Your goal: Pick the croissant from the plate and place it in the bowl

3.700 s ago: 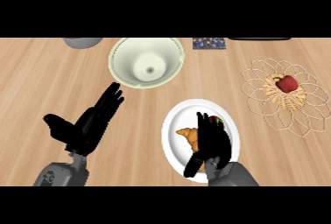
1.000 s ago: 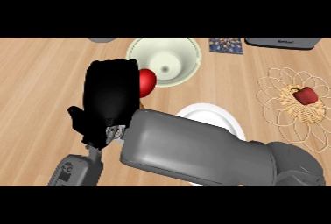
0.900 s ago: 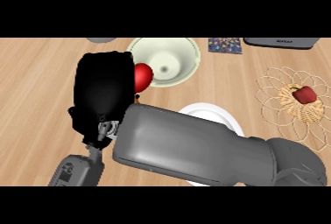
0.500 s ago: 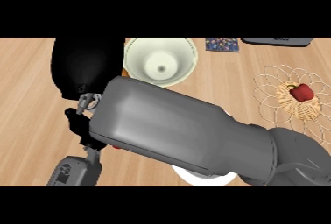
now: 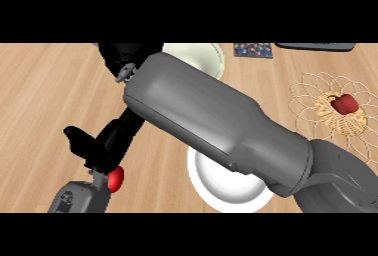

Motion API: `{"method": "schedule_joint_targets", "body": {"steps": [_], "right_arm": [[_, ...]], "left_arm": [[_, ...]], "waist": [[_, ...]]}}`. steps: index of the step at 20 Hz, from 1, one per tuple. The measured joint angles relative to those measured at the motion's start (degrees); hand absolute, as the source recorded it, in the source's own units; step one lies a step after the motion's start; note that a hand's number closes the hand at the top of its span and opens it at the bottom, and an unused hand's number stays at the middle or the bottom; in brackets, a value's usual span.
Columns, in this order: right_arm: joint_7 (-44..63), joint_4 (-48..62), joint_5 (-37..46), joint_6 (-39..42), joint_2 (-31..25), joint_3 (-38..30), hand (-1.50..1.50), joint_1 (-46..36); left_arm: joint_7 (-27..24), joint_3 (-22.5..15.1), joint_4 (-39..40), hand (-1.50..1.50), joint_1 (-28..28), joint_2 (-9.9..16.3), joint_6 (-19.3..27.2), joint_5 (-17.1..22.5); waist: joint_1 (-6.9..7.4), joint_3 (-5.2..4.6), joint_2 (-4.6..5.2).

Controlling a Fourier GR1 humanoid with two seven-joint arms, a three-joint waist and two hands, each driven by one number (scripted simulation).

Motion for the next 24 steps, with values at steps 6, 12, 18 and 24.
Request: {"method": "schedule_joint_targets", "body": {"steps": [6,12,18,24], "right_arm": [[-5.7,11.1,1.1,-6.9,0.3,-1.5,1.50,0.5],[-10.3,22.2,2.0,-10.0,0.5,-2.0,1.50,1.4],[-12.1,30.3,-1.3,-9.6,0.5,-6.2,-1.50,3.6],[-18.5,32.4,-4.9,-16.2,0.1,-11.4,-1.50,5.9]], "left_arm": [[0.4,-0.1,-0.1,0.00,-0.9,-0.6,0.5,-0.3],[-0.4,-0.9,0.0,0.00,-0.5,-1.1,0.1,-1.0],[0.0,-1.0,-0.4,0.00,-1.4,-1.3,0.2,-1.3],[-0.2,-0.6,-0.4,0.00,-1.7,-1.3,-0.2,-0.9]], "waist": [[0.26,0.01,0.54],[0.91,0.01,1.08],[1.61,0.05,1.60],[1.81,0.15,1.84]]}}
